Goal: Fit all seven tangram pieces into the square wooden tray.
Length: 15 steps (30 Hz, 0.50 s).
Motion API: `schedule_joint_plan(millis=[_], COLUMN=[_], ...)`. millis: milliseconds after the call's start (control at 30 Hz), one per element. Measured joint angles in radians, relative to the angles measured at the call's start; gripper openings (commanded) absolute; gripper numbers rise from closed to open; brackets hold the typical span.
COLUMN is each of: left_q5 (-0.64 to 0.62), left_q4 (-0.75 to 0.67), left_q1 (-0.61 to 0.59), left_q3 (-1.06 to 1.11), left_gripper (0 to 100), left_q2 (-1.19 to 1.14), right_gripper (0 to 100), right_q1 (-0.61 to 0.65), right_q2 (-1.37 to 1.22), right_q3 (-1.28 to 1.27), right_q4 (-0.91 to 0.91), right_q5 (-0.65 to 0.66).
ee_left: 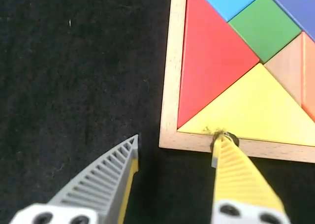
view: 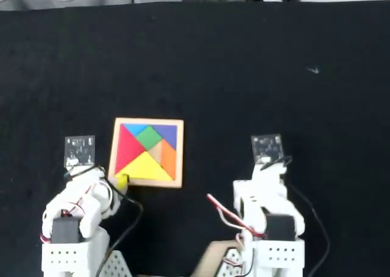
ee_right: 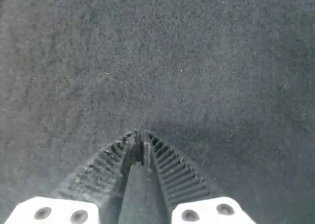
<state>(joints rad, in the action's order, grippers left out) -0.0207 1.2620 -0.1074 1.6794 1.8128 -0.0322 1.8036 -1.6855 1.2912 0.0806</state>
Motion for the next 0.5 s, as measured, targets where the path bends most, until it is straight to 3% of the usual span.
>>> schedule_joint_plan(millis=[500], left_q5=[0.0], left_q4=[0.006], left_q1=[0.009], left_q3=[0.0], left_gripper=[24], left_q2=[0.0], right_gripper=[1.1], right_q1=[-0.003], right_q2=[0.0], right_q3=[0.0], right_q4=[0.0], right_q5=[0.0])
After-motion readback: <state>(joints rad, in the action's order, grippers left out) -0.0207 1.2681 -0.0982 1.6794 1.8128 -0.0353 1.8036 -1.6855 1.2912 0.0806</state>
